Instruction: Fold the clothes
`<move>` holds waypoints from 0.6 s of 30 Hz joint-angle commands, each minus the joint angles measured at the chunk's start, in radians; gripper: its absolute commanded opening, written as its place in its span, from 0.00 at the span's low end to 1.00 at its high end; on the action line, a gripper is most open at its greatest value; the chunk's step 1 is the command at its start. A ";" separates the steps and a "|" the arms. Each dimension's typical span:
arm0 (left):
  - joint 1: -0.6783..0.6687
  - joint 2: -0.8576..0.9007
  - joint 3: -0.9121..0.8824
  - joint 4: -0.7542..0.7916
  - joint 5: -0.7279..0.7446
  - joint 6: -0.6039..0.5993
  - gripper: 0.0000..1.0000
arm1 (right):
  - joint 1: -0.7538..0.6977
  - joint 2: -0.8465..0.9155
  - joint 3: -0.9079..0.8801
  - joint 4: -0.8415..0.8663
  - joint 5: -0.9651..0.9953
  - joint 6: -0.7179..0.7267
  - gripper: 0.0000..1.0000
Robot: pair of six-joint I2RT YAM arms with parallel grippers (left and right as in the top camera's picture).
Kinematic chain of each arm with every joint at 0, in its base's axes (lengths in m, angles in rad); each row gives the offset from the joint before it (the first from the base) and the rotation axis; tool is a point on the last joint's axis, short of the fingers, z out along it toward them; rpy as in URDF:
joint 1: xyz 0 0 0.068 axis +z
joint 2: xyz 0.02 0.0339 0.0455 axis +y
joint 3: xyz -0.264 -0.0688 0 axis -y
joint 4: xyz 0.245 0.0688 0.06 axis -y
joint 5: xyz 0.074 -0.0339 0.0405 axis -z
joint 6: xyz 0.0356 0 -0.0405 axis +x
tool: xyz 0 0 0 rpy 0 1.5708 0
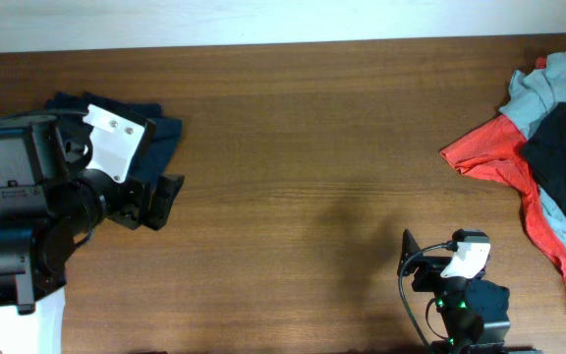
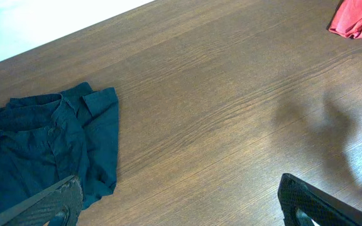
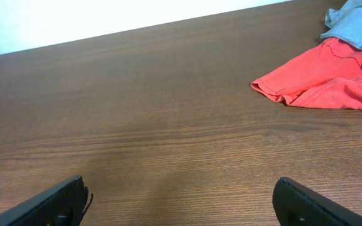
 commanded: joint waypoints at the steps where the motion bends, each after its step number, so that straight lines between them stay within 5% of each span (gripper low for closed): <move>1: -0.003 -0.002 0.012 0.002 0.000 0.019 0.99 | -0.007 -0.006 -0.008 0.003 -0.003 0.015 0.99; 8: -0.004 -0.007 0.012 0.002 -0.004 0.019 0.99 | -0.007 -0.006 -0.008 0.003 -0.003 0.015 0.98; 11: -0.005 -0.060 0.002 0.008 -0.114 0.019 0.99 | -0.007 -0.006 -0.008 0.003 -0.003 0.015 0.99; 18: -0.005 -0.357 -0.403 0.389 -0.152 0.014 0.99 | -0.007 -0.006 -0.008 0.003 -0.003 0.015 0.98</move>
